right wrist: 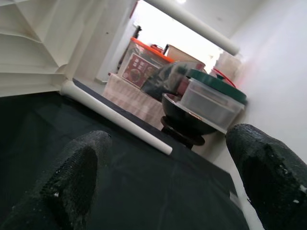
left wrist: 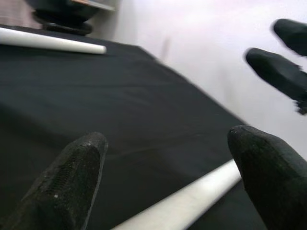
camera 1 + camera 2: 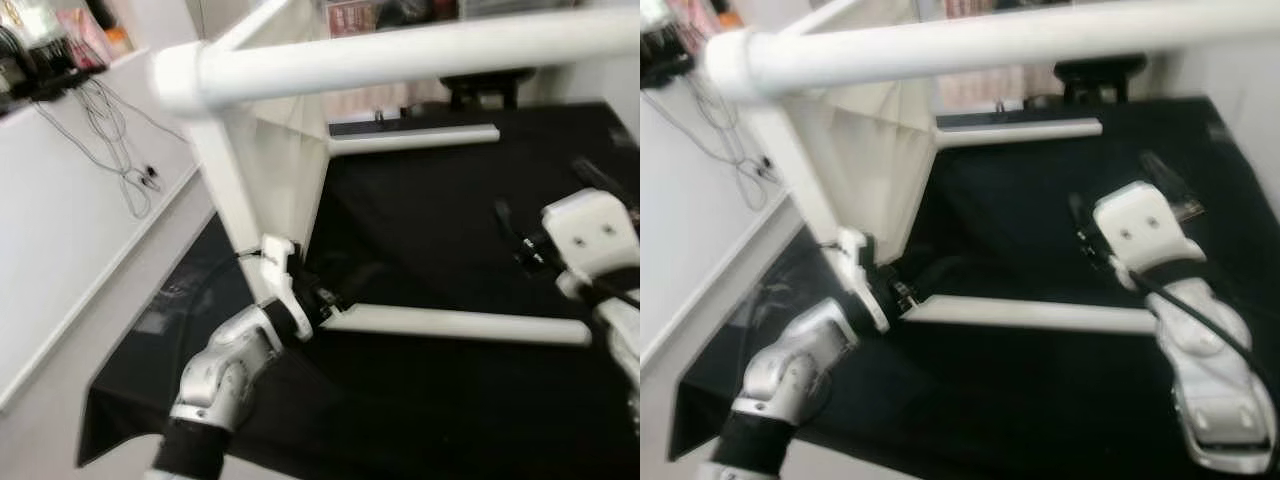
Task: Building children table
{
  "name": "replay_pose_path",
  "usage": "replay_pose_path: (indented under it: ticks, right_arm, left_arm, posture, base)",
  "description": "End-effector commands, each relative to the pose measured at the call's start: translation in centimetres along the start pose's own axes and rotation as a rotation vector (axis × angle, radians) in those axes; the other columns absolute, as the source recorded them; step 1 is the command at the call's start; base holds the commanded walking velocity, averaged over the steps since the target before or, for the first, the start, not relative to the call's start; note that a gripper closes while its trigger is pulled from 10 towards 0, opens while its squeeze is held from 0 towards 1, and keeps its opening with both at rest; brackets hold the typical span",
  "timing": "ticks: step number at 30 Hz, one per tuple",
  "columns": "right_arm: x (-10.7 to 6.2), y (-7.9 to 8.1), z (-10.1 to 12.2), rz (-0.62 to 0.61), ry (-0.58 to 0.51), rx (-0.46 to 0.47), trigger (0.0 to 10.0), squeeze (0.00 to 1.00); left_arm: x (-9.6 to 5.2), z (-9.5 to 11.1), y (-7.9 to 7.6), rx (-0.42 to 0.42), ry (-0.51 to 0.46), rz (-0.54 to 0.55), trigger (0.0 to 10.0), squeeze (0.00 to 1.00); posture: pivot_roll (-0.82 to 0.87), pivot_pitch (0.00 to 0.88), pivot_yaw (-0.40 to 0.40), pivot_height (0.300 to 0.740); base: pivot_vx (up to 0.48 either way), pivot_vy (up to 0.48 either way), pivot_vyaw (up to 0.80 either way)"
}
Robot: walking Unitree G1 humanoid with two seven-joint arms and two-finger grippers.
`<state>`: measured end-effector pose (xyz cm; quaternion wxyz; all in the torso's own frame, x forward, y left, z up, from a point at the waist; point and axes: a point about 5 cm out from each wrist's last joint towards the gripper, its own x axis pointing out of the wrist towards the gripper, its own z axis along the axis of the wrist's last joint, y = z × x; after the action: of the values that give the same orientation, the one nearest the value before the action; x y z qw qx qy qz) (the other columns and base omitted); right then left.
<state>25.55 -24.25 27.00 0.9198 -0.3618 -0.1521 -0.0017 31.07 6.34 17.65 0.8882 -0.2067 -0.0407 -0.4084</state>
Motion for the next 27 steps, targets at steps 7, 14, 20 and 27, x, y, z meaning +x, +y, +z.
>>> replay_pose_path:
  ticks: [7,14,20,27]
  right_arm:
    - [-1.3,0.0,1.6,0.086,-0.098,-0.042,10.0,0.0]
    - [-3.2,-1.4,2.6,0.169,-0.157,-0.078,10.0,0.0]
    - [-4.7,-4.4,4.9,0.093,-0.194,-0.156,10.0,0.0]
    - [-5.6,-7.9,7.8,-0.079,-0.239,-0.406,10.0,0.0]
  left_arm:
    - [-1.2,-0.8,1.7,-0.008,0.033,0.086,0.0,0.0]
    - [-1.0,-1.2,1.8,-0.02,0.052,0.092,0.0,0.0]
    - [-0.3,-2.3,1.1,-0.053,0.082,0.063,0.0,0.0]
    - [0.1,-2.7,0.8,-0.085,0.101,0.048,0.0,0.0]
  posture:
    - [-0.23,0.069,0.165,0.74]
    - [-0.25,0.072,0.19,0.74]
    - [-0.27,0.067,0.238,0.74]
    - [-0.3,0.075,0.248,0.74]
  base:
    - [0.0,0.0,0.0]
    - [0.0,0.0,0.0]
    - [0.0,0.0,0.0]
    - [0.0,0.0,0.0]
